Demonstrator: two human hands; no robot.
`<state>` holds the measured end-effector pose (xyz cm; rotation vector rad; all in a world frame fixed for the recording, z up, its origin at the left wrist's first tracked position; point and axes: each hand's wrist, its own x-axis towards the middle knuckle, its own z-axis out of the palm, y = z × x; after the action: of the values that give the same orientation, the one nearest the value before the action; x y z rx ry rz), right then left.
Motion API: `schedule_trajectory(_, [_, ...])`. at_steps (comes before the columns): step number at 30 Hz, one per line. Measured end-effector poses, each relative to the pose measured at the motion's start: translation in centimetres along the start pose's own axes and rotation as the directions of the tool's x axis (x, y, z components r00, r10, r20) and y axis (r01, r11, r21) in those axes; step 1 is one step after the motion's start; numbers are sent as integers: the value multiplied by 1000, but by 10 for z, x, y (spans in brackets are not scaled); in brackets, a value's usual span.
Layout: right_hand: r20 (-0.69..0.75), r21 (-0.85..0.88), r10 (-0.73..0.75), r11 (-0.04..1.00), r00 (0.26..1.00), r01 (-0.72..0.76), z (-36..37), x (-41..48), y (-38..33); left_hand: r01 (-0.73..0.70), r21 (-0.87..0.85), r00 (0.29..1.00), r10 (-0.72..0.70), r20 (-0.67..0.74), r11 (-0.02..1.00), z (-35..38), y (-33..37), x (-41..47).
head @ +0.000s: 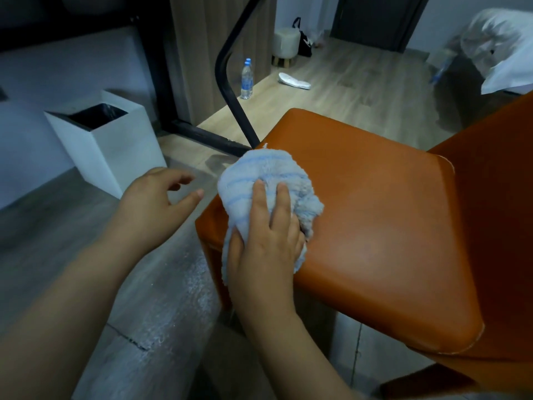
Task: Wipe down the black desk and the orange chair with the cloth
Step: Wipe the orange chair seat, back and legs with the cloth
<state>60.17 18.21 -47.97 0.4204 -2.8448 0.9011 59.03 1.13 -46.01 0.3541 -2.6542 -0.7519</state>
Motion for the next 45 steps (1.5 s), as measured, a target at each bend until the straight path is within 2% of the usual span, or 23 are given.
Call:
schedule_trajectory(7, [45,55,-29,998,999,27,2,9,-11,76,12,997,-75,-24,997,-11,-12,1])
schedule_trajectory(10, [80,248,-80,967,994,58,-10,11,-2,71,-31,996,-73,-57,997,-11,-6,2])
schedule_trajectory(13, [83,506,-89,862,993,35,-32,15,15,40,-127,992,-54,-110,991,-8,10,4])
schedule_trajectory(16, [26,571,-78,820,997,50,-53,18,39,2,-221,993,-29,-115,975,-4,29,2])
schedule_trajectory(19, [-50,534,-41,843,998,62,-68,23,64,-88,-228,992,66,-104,970,1,50,-4])
schedule_trajectory(21, [-81,487,7,873,997,33,-74,27,79,-177,-161,982,164,-94,971,5,64,-8])
schedule_trajectory(23, [-93,438,51,899,994,-5,-78,33,92,-209,-95,978,207,-33,973,9,73,-12])
schedule_trajectory(25, [-95,369,54,929,994,-15,-80,38,104,-179,-46,980,183,84,983,14,78,-16])
schedule_trajectory(28, [-88,238,31,971,996,-10,-82,49,118,-76,4,957,72,279,997,26,80,-20])
schedule_trajectory(30, [-74,153,12,988,997,-1,-81,58,126,-38,33,944,25,328,999,31,79,-21])
schedule_trajectory(35, [-27,23,-7,1000,1000,7,-77,87,138,-41,66,945,17,327,997,37,77,-17])
schedule_trajectory(40, [41,-130,-31,991,999,36,-68,123,143,-42,49,966,28,256,998,39,72,-12])
schedule_trajectory(45, [59,-233,36,972,998,-22,-52,142,150,-89,-10,977,89,195,996,36,67,-6])
